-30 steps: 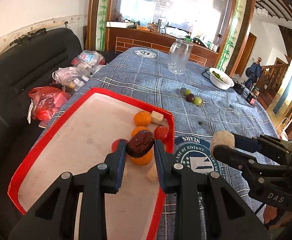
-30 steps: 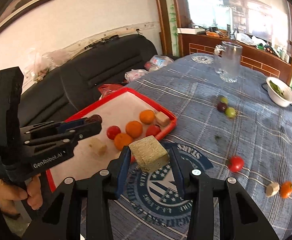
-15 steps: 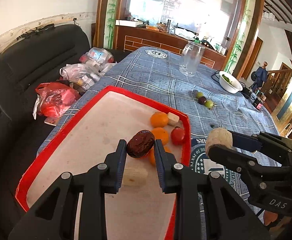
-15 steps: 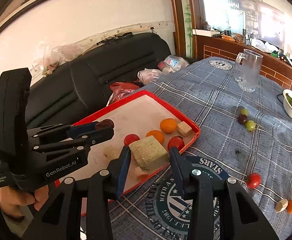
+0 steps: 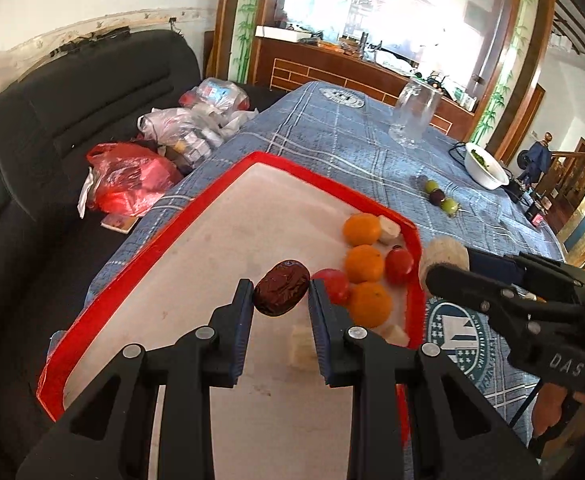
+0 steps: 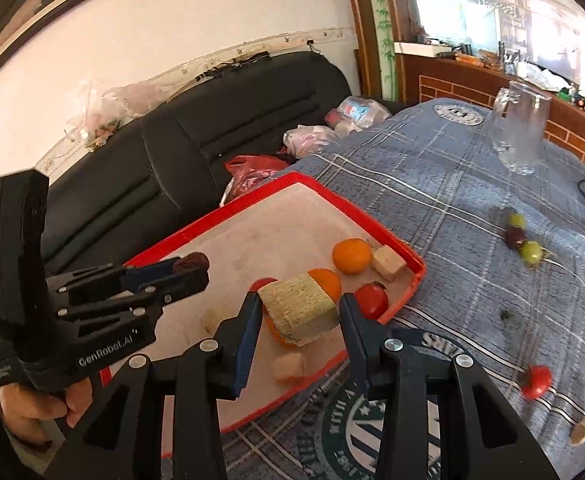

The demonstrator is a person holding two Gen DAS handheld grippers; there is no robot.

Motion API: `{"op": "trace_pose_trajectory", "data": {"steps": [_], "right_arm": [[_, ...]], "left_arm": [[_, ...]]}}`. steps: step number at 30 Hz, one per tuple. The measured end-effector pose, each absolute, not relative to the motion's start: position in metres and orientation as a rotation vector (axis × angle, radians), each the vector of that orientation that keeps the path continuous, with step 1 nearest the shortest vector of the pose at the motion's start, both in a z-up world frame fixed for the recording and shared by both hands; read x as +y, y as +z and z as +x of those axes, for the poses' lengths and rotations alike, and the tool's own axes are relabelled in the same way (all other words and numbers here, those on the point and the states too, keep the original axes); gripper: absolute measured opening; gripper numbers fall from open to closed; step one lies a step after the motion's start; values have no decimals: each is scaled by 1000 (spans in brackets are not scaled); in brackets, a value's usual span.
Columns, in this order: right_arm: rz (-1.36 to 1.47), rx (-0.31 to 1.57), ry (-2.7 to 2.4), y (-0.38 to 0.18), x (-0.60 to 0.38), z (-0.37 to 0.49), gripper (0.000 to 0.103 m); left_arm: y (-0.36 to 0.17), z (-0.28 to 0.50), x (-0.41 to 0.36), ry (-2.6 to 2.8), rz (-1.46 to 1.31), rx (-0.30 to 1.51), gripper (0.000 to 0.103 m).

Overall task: Organize fruits
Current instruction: 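Carry the date into the red tray and open the left gripper while the right releases the block there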

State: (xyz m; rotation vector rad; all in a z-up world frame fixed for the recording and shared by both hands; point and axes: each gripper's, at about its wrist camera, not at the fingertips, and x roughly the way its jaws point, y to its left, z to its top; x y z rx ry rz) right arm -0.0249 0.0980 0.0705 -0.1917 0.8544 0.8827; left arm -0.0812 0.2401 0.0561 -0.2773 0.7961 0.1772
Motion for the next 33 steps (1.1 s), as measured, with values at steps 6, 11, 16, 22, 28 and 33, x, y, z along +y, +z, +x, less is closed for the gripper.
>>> {"op": "trace_pose_trajectory", "data": {"steps": [6, 11, 16, 22, 28, 33], "right_arm": [[-123, 911, 950, 66, 124, 4, 40], [-128, 960, 957, 54, 157, 29, 40], [-187, 994, 947, 35, 181, 38, 40], [-247, 1004, 922, 17, 190, 37, 40], [-288, 981, 919, 14, 191, 38, 41], [-307, 967, 924, 13, 192, 35, 42]], "left_arm": [[45, -75, 245, 187, -276, 834, 26], [37, -65, 252, 230, -264, 883, 26], [31, -59, 256, 239, -259, 924, 26], [27, -54, 253, 243, -228, 965, 26], [26, -50, 245, 257, -176, 993, 26], [26, -50, 243, 263, -153, 1001, 26]]}}
